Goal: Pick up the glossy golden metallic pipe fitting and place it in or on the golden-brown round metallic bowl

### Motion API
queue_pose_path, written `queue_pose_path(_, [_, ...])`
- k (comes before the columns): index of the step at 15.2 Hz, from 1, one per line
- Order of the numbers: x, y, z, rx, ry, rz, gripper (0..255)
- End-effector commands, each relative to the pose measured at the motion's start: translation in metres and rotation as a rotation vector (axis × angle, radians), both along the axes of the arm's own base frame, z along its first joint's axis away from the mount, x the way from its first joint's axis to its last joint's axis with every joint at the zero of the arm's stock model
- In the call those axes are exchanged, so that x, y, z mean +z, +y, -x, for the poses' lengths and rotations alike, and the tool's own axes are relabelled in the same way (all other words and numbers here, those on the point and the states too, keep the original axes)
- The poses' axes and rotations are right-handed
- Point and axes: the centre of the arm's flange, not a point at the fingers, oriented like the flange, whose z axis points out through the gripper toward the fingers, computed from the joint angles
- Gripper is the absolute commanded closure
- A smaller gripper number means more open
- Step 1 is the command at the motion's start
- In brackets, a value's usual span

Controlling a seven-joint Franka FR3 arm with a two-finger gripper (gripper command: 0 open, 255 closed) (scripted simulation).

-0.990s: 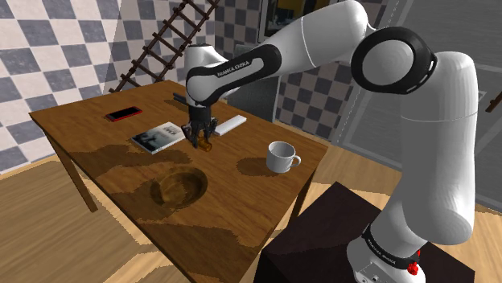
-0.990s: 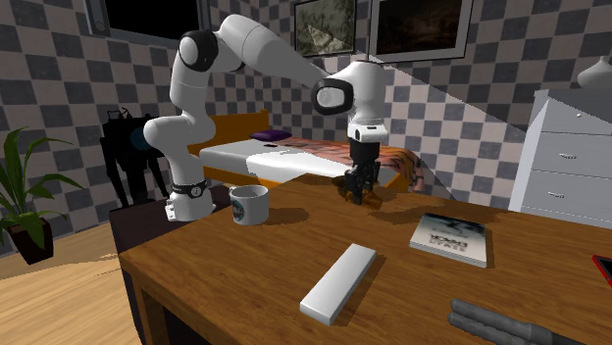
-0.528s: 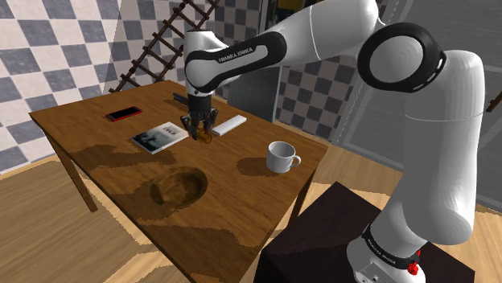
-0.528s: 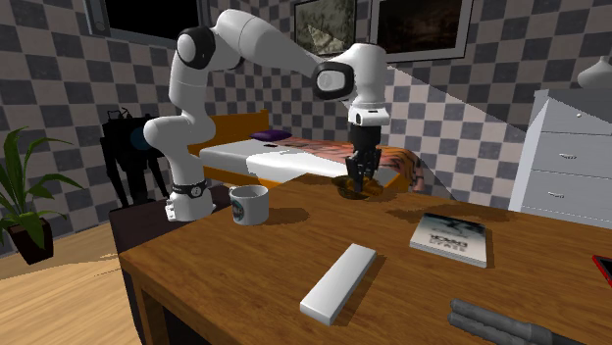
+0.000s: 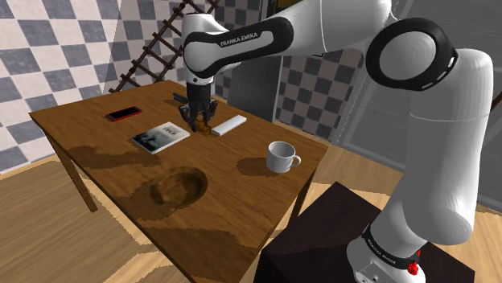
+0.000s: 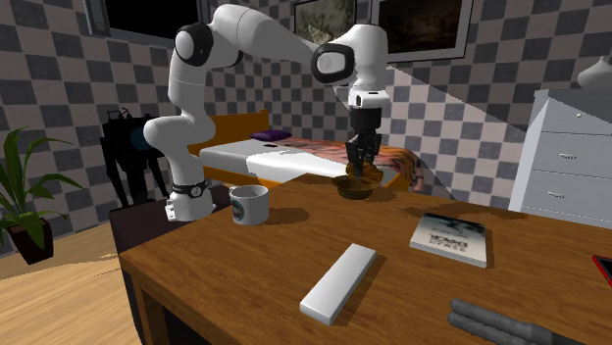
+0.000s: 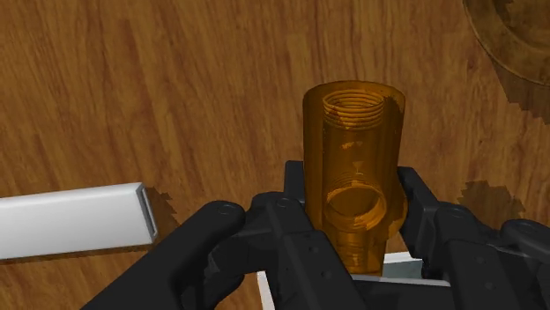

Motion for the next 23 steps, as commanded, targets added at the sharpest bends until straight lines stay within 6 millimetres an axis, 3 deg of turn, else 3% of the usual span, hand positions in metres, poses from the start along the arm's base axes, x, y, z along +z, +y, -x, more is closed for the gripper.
queue_pose_path(1, [0.002,0.015,0.013,0.000,0.000,0.000,255])
queue_pose_path(14, [0.004,0.145,0.129,0.000,0.000,0.000,255])
queue_pose_path(23, [-0.043,0.145,0.129,0.000,0.000,0.000,255])
